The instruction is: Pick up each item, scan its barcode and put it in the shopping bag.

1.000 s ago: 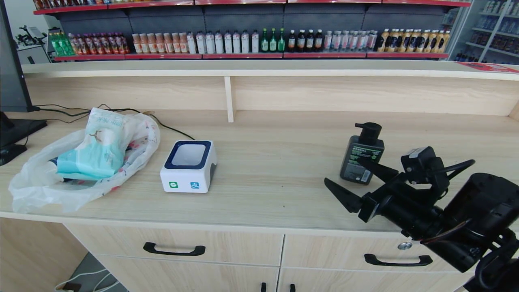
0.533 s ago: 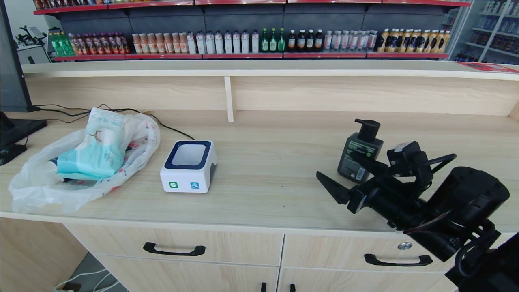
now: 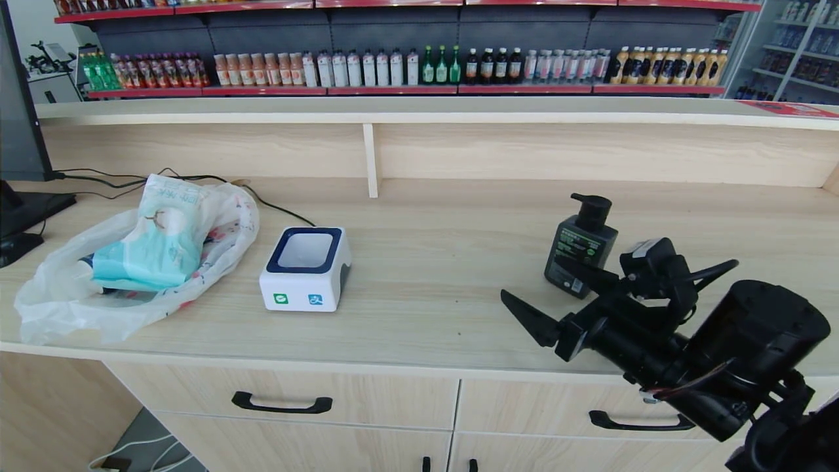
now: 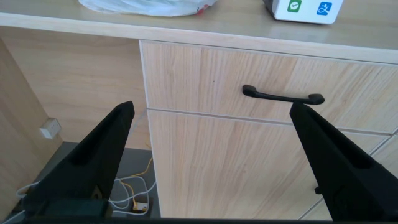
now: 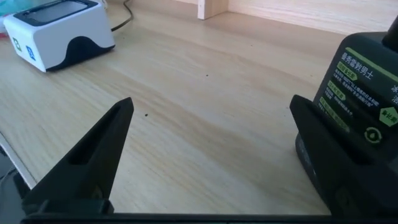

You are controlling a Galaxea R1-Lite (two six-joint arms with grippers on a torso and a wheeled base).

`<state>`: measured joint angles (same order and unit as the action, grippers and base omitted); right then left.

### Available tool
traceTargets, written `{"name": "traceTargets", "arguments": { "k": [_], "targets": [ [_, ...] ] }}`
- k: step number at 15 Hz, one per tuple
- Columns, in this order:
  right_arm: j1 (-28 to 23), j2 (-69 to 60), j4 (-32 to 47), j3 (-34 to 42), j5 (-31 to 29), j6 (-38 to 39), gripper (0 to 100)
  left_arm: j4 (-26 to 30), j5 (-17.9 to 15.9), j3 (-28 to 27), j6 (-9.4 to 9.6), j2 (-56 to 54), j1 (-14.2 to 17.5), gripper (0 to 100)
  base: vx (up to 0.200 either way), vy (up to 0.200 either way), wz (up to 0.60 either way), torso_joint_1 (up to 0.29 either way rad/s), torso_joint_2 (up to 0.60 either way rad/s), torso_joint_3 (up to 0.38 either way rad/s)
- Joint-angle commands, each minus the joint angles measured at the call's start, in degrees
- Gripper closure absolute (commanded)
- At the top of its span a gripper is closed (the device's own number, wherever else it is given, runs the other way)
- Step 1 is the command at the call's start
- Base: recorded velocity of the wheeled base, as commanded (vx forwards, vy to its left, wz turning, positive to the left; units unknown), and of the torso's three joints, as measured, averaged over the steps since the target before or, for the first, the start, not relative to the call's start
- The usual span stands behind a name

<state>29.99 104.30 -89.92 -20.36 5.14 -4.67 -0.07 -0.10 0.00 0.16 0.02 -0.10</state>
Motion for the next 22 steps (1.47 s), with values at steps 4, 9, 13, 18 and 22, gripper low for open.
{"name": "traceTargets", "arguments": {
  "k": [4, 9, 13, 18, 22],
  "targets": [
    [0.6, -12.3, -0.1, 7.4, -0.5, -0.1, 0, 0.0, 0.0, 0.0, 0.02, 0.0, 0.0, 0, 0.0, 0.0, 0.0, 0.0, 0.0, 0.0],
    [-10.0, -8.8, -0.1, 5.7, 0.7, 0.3, 0, 0.0, -0.1, 0.0, 0.02, 0.0, 0.0, 0, 0.0, 0.0, 0.0, 0.0, 0.0, 0.0],
    [-10.0, -3.1, -0.1, 0.5, 0.9, 0.5, 0, 0.0, 0.0, 0.0, 0.02, 0.0, 0.0, 0, 0.0, 0.0, 0.0, 0.0, 0.0, 0.0],
    [-11.4, 3.8, -0.1, -4.1, 0.7, 2.5, 0, 0.0, -0.1, 0.0, 0.02, 0.0, 0.0, 0, 0.0, 0.0, 0.0, 0.0, 0.0, 0.0],
    [-12.7, 7.2, -0.1, -8.4, 2.0, 2.6, 0, 0.0, -0.1, 0.0, 0.02, 0.0, 0.0, 0, 0.0, 0.0, 0.0, 0.0, 0.0, 0.0]
  ]
}}
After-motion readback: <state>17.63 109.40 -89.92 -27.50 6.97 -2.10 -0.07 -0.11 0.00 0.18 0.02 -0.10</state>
